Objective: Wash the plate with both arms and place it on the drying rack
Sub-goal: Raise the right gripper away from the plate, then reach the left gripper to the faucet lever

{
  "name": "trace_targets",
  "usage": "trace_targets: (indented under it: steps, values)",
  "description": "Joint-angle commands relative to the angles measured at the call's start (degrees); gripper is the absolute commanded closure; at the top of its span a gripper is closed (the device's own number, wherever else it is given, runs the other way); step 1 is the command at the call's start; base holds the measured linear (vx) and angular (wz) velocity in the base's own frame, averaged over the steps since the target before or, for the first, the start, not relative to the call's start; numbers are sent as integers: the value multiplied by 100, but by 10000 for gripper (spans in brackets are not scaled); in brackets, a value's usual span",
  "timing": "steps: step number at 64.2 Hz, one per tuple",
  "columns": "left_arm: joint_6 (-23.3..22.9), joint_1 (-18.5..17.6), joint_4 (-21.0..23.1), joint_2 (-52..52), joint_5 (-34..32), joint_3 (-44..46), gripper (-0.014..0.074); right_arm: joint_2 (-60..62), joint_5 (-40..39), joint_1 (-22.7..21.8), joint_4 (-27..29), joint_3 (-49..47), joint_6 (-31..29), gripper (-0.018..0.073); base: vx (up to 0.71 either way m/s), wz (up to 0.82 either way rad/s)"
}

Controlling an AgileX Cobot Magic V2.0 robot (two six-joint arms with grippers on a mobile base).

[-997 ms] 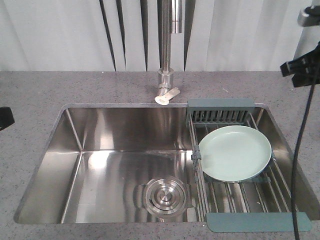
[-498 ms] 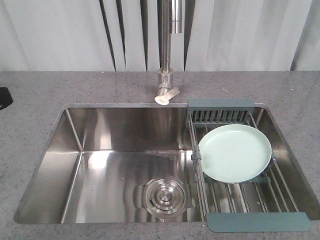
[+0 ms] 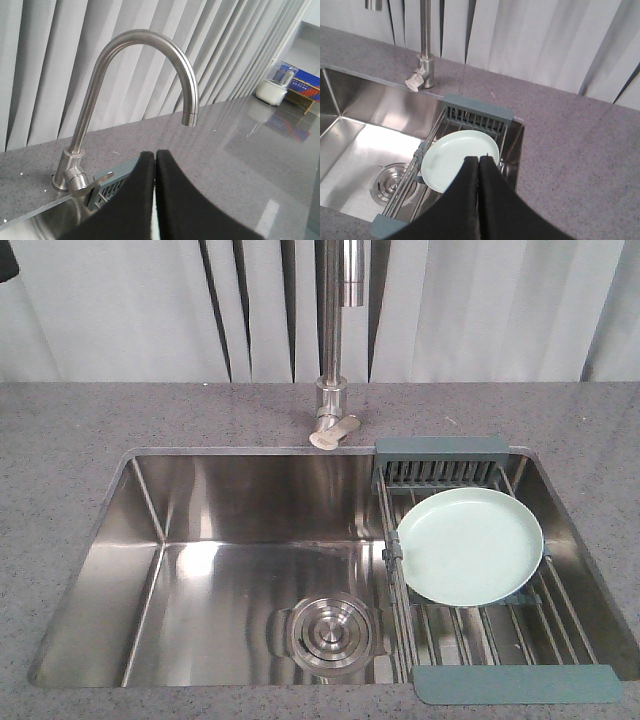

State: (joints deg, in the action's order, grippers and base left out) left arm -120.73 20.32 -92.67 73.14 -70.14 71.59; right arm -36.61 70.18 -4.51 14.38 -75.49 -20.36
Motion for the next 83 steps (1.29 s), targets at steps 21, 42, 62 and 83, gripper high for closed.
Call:
trace_targets:
  steps: [21,42,62,83]
  values:
    - [-46,-1072,1046,1382,1132,1230,603,560,-759,-25,-32,854,-54,566,0,0]
    - [-46,-2103,1039,2902,1026,1921,603,562,-742,-25,-32,854,-54,566,0,0]
    - [-46,-2715,1082,3879,872,2072,603,562,-614,-25,-32,854,-54,566,0,0]
    - [-46,-3239,1238,4323,692,2072,603,562,-606,-25,-32,869,-60,566,0,0]
